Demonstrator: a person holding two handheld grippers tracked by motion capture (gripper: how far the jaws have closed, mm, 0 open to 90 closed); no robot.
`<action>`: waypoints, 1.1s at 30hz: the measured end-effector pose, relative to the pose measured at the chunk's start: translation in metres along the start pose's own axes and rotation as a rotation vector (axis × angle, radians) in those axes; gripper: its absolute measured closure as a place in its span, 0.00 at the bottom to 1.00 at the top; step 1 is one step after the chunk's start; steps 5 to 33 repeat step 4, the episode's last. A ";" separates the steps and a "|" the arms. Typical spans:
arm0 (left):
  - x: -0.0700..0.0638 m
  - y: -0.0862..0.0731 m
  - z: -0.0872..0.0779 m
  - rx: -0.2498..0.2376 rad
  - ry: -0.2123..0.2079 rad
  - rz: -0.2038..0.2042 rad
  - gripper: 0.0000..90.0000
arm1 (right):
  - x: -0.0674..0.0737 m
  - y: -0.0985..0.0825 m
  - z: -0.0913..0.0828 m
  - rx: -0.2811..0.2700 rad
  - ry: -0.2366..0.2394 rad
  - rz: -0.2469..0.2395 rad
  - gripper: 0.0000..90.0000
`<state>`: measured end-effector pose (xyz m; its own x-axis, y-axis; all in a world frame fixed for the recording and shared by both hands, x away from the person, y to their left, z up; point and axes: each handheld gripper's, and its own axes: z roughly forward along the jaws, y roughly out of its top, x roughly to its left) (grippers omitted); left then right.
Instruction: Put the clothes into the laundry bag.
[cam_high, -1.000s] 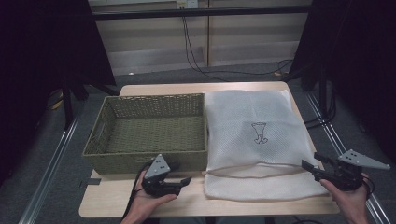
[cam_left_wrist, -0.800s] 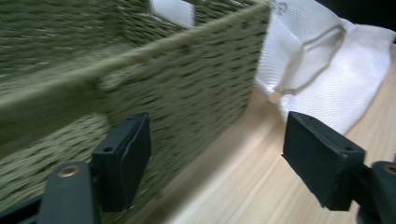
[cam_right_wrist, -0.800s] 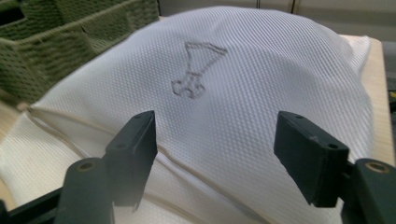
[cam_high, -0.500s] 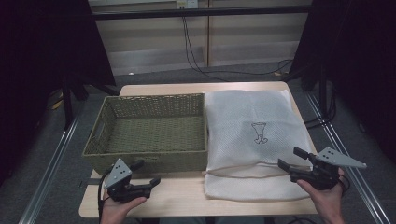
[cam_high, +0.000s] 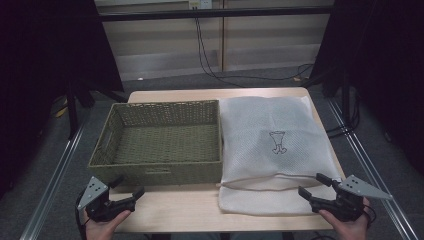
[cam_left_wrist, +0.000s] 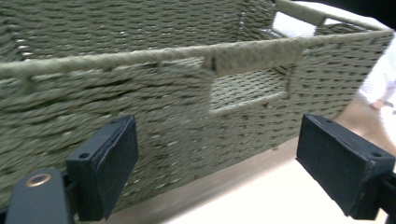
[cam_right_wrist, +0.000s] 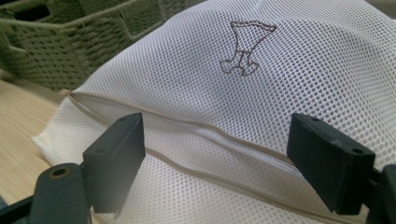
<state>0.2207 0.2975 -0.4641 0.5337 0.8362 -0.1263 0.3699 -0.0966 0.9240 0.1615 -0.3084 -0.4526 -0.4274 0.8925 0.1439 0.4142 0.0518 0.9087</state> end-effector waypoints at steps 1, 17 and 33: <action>0.001 0.000 0.000 0.003 0.003 0.007 0.13 | -0.003 0.000 0.000 -0.005 0.010 0.014 0.21; 0.003 -0.001 0.003 0.023 0.007 0.017 0.12 | -0.009 -0.002 0.004 0.003 0.010 0.028 0.20; 0.003 -0.001 0.003 0.023 0.007 0.017 0.12 | -0.009 -0.002 0.004 0.003 0.010 0.028 0.20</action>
